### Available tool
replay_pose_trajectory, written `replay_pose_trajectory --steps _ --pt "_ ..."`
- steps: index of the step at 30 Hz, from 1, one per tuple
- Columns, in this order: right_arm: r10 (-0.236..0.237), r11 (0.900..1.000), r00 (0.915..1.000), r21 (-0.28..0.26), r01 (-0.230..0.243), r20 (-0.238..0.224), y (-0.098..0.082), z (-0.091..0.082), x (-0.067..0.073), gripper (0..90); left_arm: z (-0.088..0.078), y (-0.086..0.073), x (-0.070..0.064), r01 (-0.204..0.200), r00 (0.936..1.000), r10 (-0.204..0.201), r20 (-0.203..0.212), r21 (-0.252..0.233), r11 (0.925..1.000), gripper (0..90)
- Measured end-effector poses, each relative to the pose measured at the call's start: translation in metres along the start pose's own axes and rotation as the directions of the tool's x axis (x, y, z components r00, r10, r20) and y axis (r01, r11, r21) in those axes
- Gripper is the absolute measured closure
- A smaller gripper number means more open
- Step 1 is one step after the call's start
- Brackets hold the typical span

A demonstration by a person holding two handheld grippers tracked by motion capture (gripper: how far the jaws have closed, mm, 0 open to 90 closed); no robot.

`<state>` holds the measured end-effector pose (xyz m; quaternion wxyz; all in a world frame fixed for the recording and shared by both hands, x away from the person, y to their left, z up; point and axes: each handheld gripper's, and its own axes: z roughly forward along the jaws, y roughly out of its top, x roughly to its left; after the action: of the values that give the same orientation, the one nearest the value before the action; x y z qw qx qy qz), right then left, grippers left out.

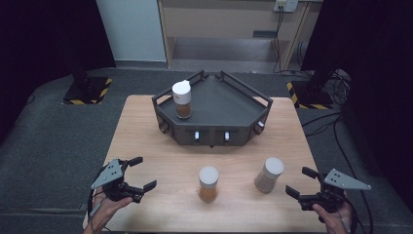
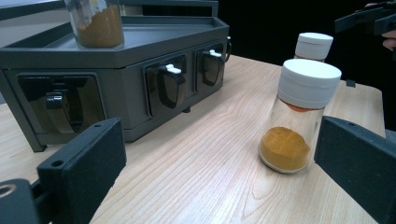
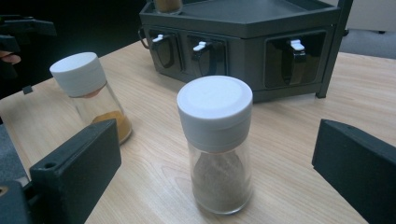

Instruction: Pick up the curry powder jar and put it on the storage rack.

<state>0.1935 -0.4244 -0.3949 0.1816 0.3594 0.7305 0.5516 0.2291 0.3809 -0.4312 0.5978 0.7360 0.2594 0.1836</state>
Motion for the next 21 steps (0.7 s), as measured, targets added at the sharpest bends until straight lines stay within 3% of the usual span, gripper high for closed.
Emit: replay_pose_trajectory --steps 11,21 --pt "-0.001 1.0 0.9992 -0.031 -0.001 -0.04 0.014 -0.007 -0.005 2.3 0.0 0.0 0.0 0.007 1.0 -0.007 -0.003 0.003 1.0 0.8" --pt "-0.003 1.0 0.9945 -0.028 0.0 -0.104 0.033 0.002 -0.009 3.1 -0.001 0.0 0.0 0.01 0.9999 -0.01 -0.005 0.005 0.9999 0.9"
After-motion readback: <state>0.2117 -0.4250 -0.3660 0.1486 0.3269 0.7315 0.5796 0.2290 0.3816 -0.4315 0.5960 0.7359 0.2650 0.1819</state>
